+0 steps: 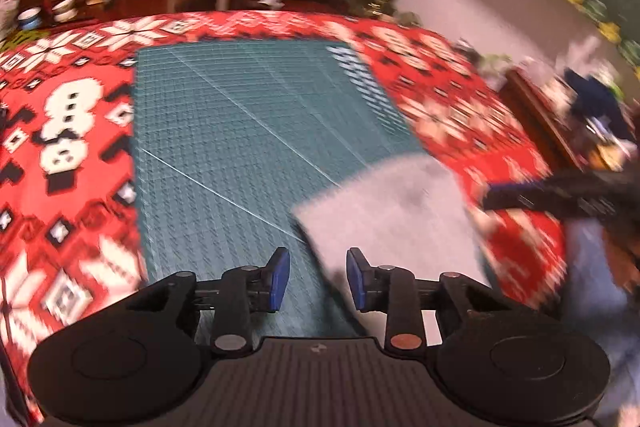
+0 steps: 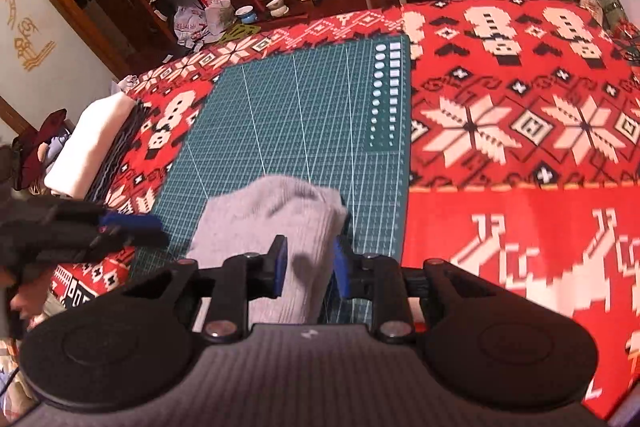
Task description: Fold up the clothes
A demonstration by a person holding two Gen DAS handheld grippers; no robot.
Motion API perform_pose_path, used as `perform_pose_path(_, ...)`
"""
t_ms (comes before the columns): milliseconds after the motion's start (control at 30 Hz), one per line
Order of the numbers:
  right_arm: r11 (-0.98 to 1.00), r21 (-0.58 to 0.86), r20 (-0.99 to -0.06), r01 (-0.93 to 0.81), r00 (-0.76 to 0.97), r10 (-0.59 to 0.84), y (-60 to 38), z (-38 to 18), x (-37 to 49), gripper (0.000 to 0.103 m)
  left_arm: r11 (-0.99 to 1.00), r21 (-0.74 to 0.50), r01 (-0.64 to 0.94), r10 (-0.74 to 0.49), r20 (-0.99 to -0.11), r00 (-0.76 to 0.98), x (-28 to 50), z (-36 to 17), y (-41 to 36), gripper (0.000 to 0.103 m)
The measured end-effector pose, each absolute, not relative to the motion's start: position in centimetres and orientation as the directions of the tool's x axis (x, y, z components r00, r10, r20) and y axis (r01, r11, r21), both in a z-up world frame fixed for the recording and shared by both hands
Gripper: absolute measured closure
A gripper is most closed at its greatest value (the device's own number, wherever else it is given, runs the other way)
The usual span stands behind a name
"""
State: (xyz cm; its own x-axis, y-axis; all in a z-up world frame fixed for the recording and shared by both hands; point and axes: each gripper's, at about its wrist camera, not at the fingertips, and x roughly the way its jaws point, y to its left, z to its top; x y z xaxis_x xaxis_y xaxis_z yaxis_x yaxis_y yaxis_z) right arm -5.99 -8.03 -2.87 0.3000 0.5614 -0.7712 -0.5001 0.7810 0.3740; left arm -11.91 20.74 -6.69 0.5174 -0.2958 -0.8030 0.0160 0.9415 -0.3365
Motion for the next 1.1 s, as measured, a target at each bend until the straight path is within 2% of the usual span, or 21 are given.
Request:
perform_pose_path(100,0.780,0.395,-0.769,-0.485,0.290,0.570,-7.7,-3.1,-5.4,0.076,0.900,-0.435,-0.038,-0.365,-0.798,0.480,-10.1,-8.3,21.9,0.072)
perform_pose_path(267,0.783,0.399,-0.772,-0.477,0.285,0.568,-8.1,-3.5,-5.1,0.076,0.865,-0.493,-0.094,-0.391,-0.779,0.491,-9.2,-8.8,22.0,0.072)
perform_pose_path(333,0.784,0.402,-0.771,-0.472,0.288,0.569,-8.2,-3.6,-5.1,0.076,0.849,-0.516,-0.115,-0.401,-0.770,0.496,-8.8,-9.0,22.1,0.078)
perform_pose_path(367,0.786,0.404,-0.770,-0.469,0.291,0.569,-8.4,-3.6,-5.1,0.076,0.841,-0.527,-0.126,-0.405,-0.766,0.499,-8.6,-9.1,22.1,0.091)
perform_pose_path(400,0.787,0.405,-0.768,-0.465,0.293,0.569,-8.5,-3.6,-5.1,0.076,0.832,-0.538,-0.137,-0.410,-0.762,0.501,-8.5,-9.1,22.1,0.098)
perform_pose_path(533,0.771,0.454,-0.747,-0.447,0.281,0.602,-8.5,-3.0,-5.6,0.076,0.881,-0.471,-0.051,-0.366,-0.745,0.558,-9.6,-6.7,20.9,0.099)
perform_pose_path(567,0.754,0.491,-0.735,-0.437,0.256,0.627,-8.1,-2.9,-5.8,0.078,0.891,-0.454,-0.030,-0.358,-0.741,0.568,-10.0,-6.2,20.7,0.100)
perform_pose_path(600,0.734,0.524,-0.726,-0.432,0.225,0.650,-7.4,-2.9,-6.1,0.086,0.896,-0.445,-0.018,-0.355,-0.739,0.572,-10.3,-5.8,20.5,0.100)
perform_pose_path(633,0.720,0.538,-0.723,-0.438,0.199,0.661,-6.5,-2.8,-6.3,0.089,0.899,-0.438,-0.009,-0.353,-0.738,0.575,-10.6,-5.6,20.4,0.100)
perform_pose_path(733,0.691,0.542,-0.729,-0.478,0.140,0.670,-3.3,-3.1,-7.0,0.090,0.912,-0.410,0.014,-0.340,-0.738,0.582,-11.0,-5.2,20.1,0.100)
perform_pose_path(900,0.672,0.481,-0.767,-0.564,0.101,0.634,1.5,-4.7,-8.1,0.092,0.931,-0.355,0.080,-0.330,-0.728,0.601,-12.5,-4.1,19.2,0.101)
perform_pose_path(1100,0.665,0.348,-0.783,-0.661,0.185,0.594,3.6,-5.7,-8.6,0.093,0.948,-0.272,0.166,-0.315,-0.720,0.619,-14.1,-3.5,18.0,0.102)
